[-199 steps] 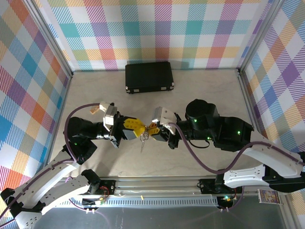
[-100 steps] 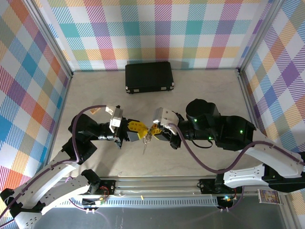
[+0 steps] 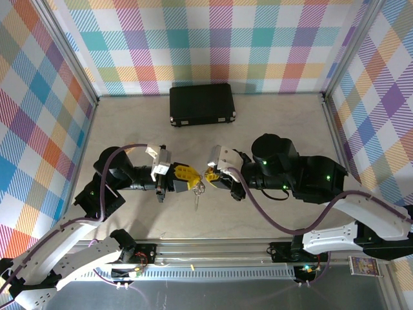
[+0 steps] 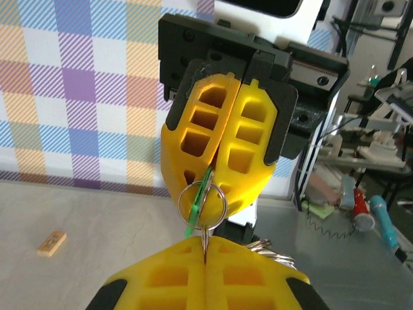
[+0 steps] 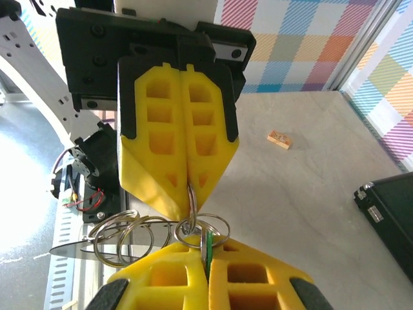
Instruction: Put the keys on the keyring
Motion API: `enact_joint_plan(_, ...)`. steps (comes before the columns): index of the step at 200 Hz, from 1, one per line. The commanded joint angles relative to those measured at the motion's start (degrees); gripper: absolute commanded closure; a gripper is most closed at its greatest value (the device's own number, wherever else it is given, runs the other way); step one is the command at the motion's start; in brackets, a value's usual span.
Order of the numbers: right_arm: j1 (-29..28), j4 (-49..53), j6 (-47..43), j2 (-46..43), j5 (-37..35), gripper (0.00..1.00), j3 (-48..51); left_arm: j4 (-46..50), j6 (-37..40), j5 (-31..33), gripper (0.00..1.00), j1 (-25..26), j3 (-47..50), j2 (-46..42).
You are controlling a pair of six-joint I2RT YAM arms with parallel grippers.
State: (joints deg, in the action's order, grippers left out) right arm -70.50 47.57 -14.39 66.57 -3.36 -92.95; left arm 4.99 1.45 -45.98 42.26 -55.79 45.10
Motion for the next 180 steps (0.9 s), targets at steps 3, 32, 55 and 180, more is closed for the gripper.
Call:
enact_joint_plan(3, -0.3, 1.1, -1.4, 1.5, -4.0, 1.0, -3.3, 8.1, 6.4, 2.7, 1.0, 0.2, -1.8, 0.0)
enact_joint_plan(32, -0.2, 3.0, -2.4, 4.4, -6.3, 1.0, -6.7, 4.9, 5.2, 5.1, 1.0, 0.2, 1.0, -0.7)
enact_joint_plan(55, 0.1, 6.0, -2.9, 7.7, -9.0, 1.0, -10.3, 2.9, 4.3, 7.6, 1.0, 0.2, 3.9, -2.0)
enact_joint_plan(180, 20.9, 13.0, 7.4, 18.2, 2.7, 1.0, -13.7, 2.1, -1.4, 27.4, 0.0, 0.2, 18.1, -9.7)
